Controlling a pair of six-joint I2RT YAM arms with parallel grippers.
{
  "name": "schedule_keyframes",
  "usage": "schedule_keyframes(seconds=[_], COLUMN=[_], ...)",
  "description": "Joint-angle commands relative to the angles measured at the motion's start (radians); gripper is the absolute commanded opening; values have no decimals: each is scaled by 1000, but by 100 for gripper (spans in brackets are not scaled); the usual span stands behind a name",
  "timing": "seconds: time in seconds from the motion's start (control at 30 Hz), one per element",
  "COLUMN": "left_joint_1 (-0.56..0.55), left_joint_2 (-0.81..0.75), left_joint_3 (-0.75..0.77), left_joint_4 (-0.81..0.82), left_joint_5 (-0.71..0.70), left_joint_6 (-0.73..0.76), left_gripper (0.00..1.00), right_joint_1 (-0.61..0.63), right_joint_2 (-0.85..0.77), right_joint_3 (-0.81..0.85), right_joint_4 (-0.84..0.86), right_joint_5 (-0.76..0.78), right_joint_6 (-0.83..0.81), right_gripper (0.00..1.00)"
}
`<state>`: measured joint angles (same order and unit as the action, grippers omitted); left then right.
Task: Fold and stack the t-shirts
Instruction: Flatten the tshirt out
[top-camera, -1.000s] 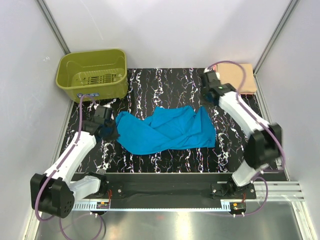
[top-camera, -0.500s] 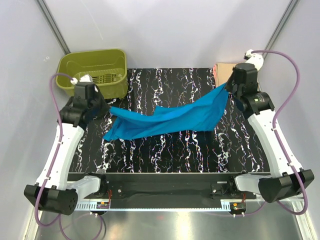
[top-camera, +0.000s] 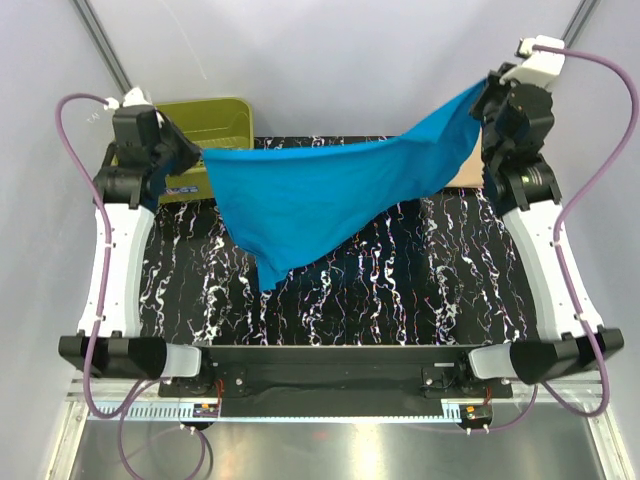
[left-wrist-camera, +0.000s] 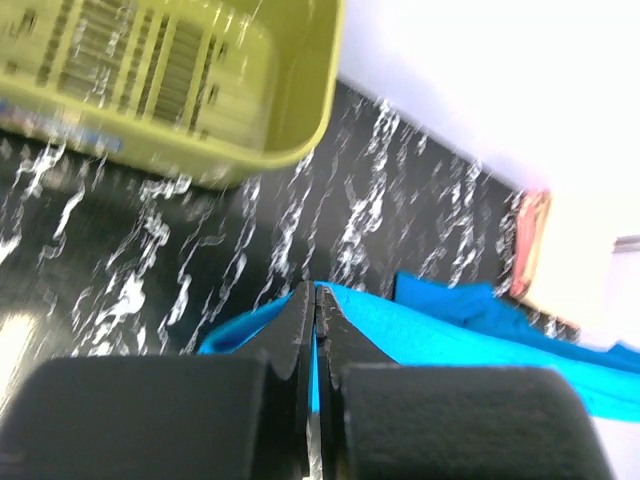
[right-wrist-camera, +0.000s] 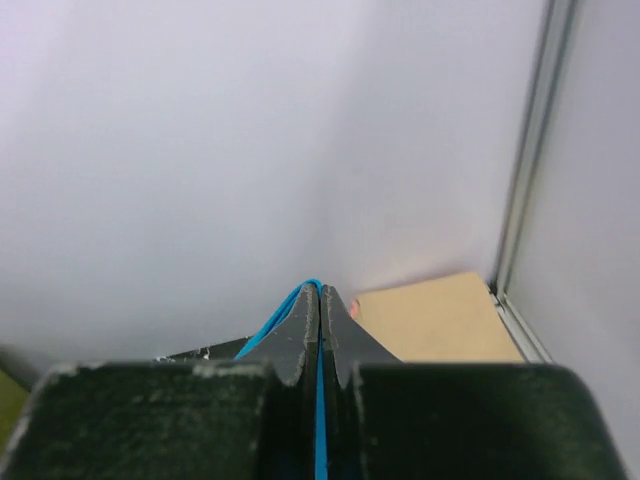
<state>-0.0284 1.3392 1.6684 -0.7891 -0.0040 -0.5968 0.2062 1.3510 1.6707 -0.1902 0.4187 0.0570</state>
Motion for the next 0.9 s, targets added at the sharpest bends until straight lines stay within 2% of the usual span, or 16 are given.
schedule_keyframes(seconds=[0.0,0.13,0.3,0.63,0.77,0.87], left_joint_1=[27,108,134,134,133,87], left_joint_2=[70,139,164,45,-130,-234], left_joint_3=[135,279,392,301,183,151], left_joint_4=[111,172,243,291,266,202], left_joint_5=[67,128,182,260,260,217], left_joint_6=[-20,-55,-74,-106,-94,-43], left_gripper=[0,0,0,0,0,0], right_joint_1=[-14,-16,-16,-16,-16,-13], right_joint_2=[92,157,145,67,-22,-150], right_joint_3=[114,222,250,278,261,181], right_joint_4=[124,107,120,69,9,18], right_joint_5=[-43,-110,-150,-212,-271,-305], right_joint_6=[-51,-87,-124,-71,-34,-14], right_gripper=[0,0,0,0,0,0])
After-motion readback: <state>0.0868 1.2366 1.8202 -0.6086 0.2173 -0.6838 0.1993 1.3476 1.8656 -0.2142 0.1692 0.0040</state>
